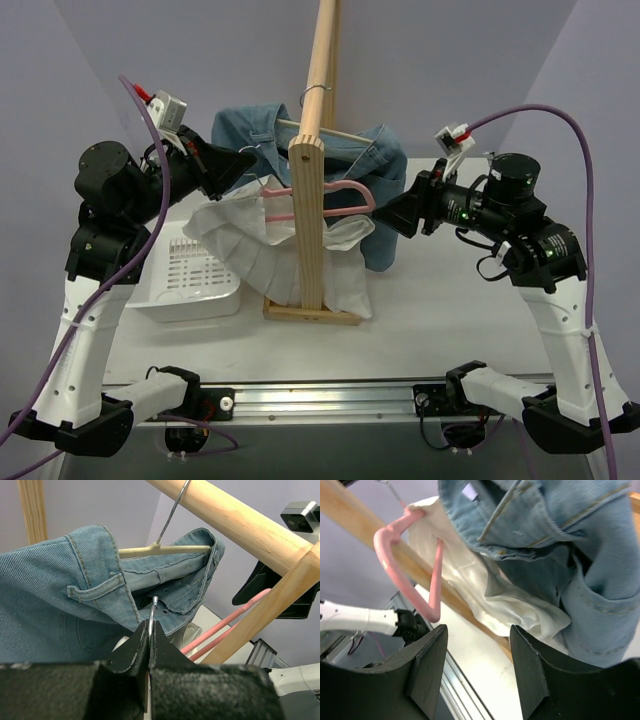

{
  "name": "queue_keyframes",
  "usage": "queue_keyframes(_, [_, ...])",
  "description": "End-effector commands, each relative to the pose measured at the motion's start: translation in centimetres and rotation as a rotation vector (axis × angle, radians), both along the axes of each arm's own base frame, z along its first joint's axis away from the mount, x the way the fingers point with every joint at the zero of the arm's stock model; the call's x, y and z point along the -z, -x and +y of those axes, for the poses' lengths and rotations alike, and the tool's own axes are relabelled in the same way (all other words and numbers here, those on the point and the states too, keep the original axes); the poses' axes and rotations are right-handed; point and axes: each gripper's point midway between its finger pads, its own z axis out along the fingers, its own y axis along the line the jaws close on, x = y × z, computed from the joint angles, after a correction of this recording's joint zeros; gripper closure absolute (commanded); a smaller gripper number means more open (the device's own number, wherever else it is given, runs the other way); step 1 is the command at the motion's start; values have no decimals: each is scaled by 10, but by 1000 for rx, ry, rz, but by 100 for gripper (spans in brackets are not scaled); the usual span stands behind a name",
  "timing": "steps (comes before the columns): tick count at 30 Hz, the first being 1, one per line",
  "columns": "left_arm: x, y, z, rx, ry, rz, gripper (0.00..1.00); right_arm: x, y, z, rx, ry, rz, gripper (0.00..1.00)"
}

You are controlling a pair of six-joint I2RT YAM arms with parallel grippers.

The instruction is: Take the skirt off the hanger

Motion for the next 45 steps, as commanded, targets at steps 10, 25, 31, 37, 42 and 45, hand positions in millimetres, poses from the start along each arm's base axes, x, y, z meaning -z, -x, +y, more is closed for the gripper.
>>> queue_keyframes(10, [-33,5,8,-31,5,-114,98,-38,28,21,-247,-49,-112,54])
queue_keyframes(25, [-28,8,0,20,14,-95,98,-44,-5,39,-272,-70,-136,71])
queue_keyframes(31, [-28,9,-4,46,18,-89,98,-44,-10,54,-337,-97,-125,78])
queue_keyframes(37, [-29,10,-9,79,21,-79,98,-36,-7,74,-387,-114,-106,100])
queue_keyframes(42, [-27,9,-10,85,17,-81,89,-27,-9,77,-325,-126,-112,100])
queue_keyframes(45, [-26,11,-8,77,20,-87,44,-34,-11,71,-266,-168,-153,100])
